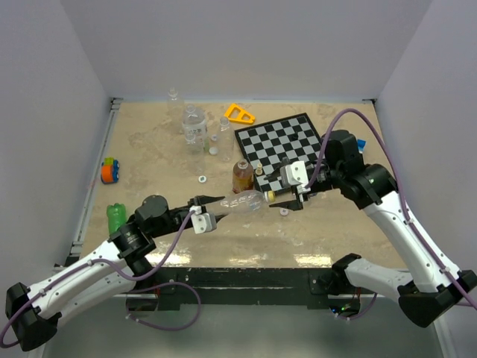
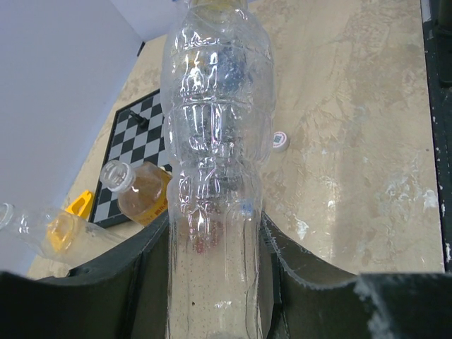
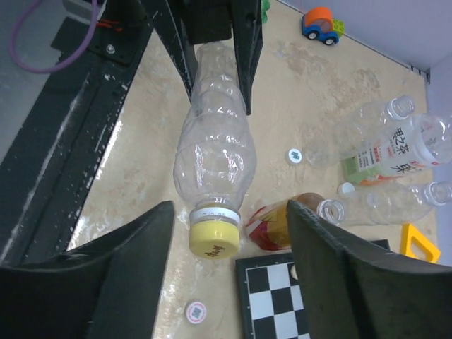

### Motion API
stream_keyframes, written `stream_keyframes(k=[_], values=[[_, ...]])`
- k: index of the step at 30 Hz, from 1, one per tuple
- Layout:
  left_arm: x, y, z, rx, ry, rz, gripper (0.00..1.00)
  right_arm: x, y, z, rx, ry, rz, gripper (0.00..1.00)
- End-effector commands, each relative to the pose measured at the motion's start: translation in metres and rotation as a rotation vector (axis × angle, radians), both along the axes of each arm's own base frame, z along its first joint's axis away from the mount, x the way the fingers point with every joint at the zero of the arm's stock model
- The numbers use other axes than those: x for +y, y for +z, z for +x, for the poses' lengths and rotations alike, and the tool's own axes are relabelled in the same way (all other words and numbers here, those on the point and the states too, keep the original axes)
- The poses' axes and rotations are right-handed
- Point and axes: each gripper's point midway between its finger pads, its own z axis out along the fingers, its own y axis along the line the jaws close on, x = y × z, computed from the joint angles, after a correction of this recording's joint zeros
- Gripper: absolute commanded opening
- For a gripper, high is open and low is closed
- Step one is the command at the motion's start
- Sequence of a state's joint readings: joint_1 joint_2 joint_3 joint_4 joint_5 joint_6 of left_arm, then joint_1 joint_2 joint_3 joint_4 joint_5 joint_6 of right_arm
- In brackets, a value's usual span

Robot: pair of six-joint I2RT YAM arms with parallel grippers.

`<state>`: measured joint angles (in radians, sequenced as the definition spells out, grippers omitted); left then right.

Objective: Unscrew the bottle caps
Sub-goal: Unscrew the bottle cap from the plastic bottle.

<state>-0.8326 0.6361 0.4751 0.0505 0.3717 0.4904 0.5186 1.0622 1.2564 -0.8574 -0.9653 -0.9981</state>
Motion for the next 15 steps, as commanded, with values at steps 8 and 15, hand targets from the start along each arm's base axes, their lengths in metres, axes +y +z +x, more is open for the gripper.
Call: stream_keyframes(k=[8, 15], values=[[-0.004, 0.002, -0.010, 0.038, -0.040, -0.066, 0.00, -0.015, 0.019, -0.010, 0.053, -0.043, 0.056, 0.98], [-0.008, 0.001, -0.013, 0.064, -0.059, -0.075, 0.00, -0.014, -0.002, -0.012, 0.037, 0.038, 0.004, 0.98]])
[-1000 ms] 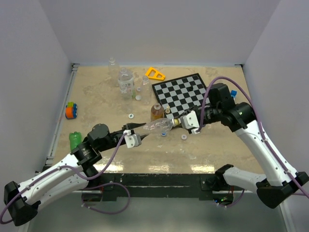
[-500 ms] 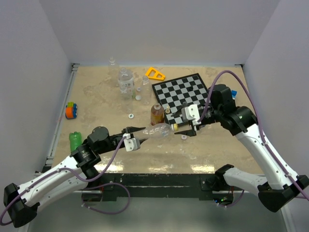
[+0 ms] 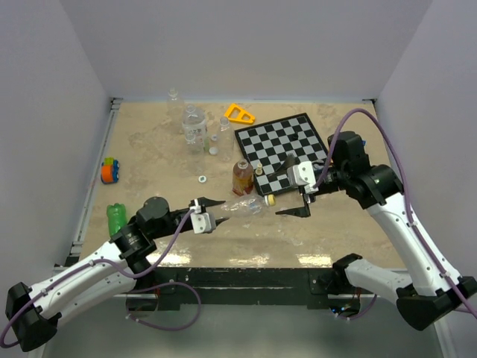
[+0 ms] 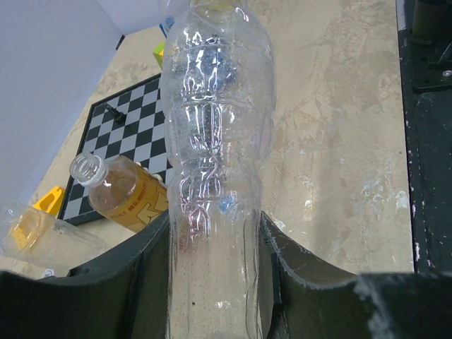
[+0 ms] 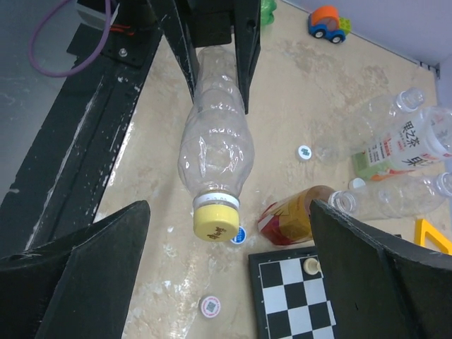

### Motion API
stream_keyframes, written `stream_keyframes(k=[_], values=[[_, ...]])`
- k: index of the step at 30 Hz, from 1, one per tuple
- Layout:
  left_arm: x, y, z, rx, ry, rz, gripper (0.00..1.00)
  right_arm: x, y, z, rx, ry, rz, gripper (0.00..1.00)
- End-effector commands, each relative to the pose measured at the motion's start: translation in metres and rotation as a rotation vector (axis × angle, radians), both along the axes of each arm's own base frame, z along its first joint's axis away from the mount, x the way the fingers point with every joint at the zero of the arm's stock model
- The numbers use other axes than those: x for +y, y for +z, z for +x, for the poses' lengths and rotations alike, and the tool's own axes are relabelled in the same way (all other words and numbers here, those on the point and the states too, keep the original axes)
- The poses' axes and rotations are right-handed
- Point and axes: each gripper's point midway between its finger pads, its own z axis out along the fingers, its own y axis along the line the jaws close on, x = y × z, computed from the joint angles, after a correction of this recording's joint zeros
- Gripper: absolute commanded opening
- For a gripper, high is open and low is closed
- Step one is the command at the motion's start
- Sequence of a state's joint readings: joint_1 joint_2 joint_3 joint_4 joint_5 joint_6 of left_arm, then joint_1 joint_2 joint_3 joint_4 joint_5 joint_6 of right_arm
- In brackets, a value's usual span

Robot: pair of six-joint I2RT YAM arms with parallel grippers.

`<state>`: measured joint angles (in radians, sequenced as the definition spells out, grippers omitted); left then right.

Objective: Unscrew the bottle caps
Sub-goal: Unscrew the bottle cap from the plastic bottle.

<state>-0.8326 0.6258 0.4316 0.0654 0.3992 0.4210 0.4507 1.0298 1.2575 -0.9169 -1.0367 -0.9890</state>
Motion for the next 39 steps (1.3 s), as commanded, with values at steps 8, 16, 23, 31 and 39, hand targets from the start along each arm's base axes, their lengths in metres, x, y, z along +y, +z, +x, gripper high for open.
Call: stream_keyframes(k=[8, 16, 23, 31, 39], values=[[-0.012, 0.016, -0.006, 0.014, -0.054, -0.074, 0.00, 0.007, -0.019, 0.007, -0.072, 0.084, -0.064, 0.98], [-0.012, 0.014, -0.003, 0.024, -0.041, -0.073, 0.00, 0.009, -0.019, 0.009, -0.103, 0.058, -0.101, 0.98], [-0.002, 0.008, 0.002, 0.005, 0.009, -0.036, 0.00, 0.001, 0.021, 0.006, -0.050, -0.034, -0.030, 0.98], [0.019, 0.012, 0.007, -0.086, 0.098, -0.041, 0.00, -0.003, 0.044, 0.022, 0.213, -0.165, 0.074, 0.98], [0.023, 0.019, 0.012, -0.099, 0.137, -0.057, 0.00, 0.010, 0.065, 0.031, 0.543, -0.259, 0.227, 0.98]])
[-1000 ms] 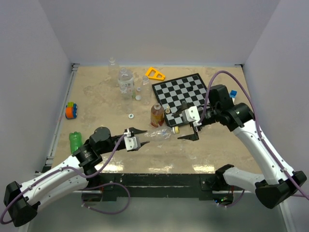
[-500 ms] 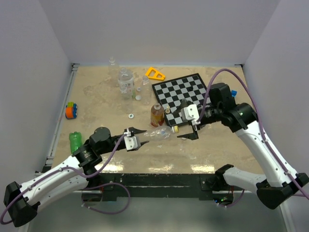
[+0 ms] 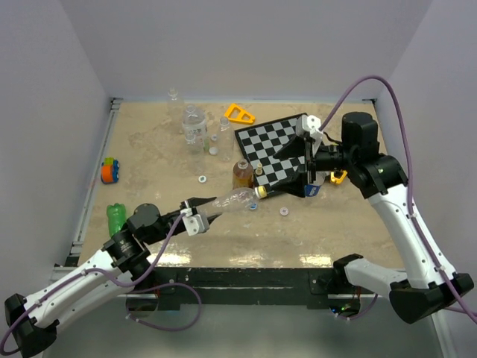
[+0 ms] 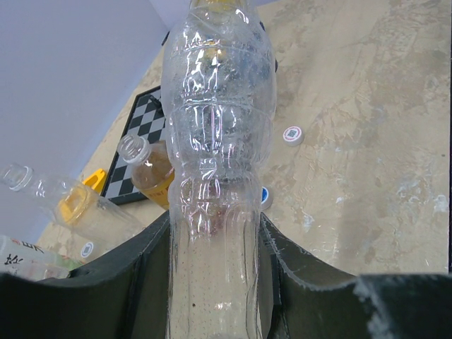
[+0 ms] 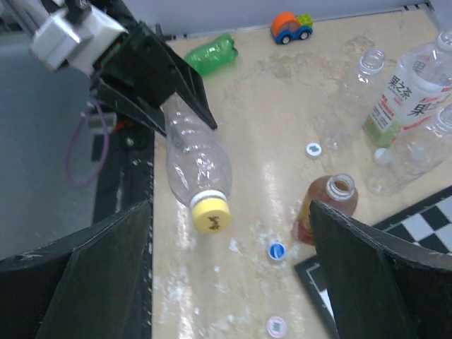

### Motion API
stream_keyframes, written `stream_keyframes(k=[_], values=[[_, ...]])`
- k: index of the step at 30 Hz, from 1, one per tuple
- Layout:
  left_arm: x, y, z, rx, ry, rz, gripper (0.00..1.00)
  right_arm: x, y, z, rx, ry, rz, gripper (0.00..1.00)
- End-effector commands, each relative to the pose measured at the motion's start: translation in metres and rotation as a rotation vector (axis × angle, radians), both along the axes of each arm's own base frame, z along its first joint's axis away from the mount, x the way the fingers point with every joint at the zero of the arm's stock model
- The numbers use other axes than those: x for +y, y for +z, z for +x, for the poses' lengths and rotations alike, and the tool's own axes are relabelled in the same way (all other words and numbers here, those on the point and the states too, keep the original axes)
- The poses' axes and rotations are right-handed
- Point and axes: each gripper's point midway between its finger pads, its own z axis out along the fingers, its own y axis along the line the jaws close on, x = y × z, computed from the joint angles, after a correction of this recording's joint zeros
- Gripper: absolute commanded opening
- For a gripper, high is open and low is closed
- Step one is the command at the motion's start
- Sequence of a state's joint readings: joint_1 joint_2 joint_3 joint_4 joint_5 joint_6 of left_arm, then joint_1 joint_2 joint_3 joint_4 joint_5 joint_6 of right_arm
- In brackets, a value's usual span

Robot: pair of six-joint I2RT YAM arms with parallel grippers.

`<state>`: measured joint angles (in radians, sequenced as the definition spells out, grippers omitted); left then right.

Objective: Unscrew the bottle caps
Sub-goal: Unscrew the bottle cap from the plastic bottle.

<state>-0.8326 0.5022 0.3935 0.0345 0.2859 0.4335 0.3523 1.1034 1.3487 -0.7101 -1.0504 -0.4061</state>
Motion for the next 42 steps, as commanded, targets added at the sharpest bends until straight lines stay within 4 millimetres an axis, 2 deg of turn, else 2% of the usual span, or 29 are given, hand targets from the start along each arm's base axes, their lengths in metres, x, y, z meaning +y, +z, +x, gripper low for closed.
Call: stream_keyframes(k=[1, 6, 11, 16, 29, 32, 37, 40, 41, 42], values=[[0.002, 0.012, 0.005, -0.046, 0.029, -0.028, 0.00, 0.010, 0.020, -0.004, 0.202, -0.030, 0.127, 0.97], [0.002, 0.020, 0.004, -0.058, 0.025, -0.055, 0.00, 0.014, -0.018, 0.004, 0.361, -0.062, 0.100, 0.88], [0.002, 0.022, 0.004, -0.061, 0.028, -0.062, 0.00, 0.017, -0.043, 0.009, 0.444, -0.059, 0.040, 0.76], [0.002, 0.024, 0.005, -0.062, 0.029, -0.070, 0.00, 0.025, -0.045, 0.003, 0.448, -0.012, 0.020, 0.69], [0.002, 0.026, 0.008, -0.057, 0.047, -0.082, 0.00, 0.031, -0.050, -0.009, 0.477, 0.025, 0.007, 0.67], [0.001, 0.025, 0.009, -0.051, 0.047, -0.080, 0.00, 0.032, -0.048, -0.010, 0.478, 0.041, 0.011, 0.56], [0.001, 0.025, 0.008, -0.052, 0.044, -0.079, 0.00, 0.033, -0.045, -0.013, 0.454, 0.071, 0.017, 0.32], [0.000, 0.023, 0.007, -0.048, 0.034, -0.072, 0.00, 0.034, -0.043, -0.015, 0.428, 0.092, 0.016, 0.11], [0.000, 0.023, 0.007, -0.048, 0.031, -0.072, 0.00, 0.034, -0.044, -0.016, 0.418, 0.102, 0.013, 0.00], [-0.001, 0.022, 0.006, -0.043, 0.027, -0.071, 0.00, 0.034, -0.042, -0.017, 0.398, 0.113, 0.012, 0.00]])
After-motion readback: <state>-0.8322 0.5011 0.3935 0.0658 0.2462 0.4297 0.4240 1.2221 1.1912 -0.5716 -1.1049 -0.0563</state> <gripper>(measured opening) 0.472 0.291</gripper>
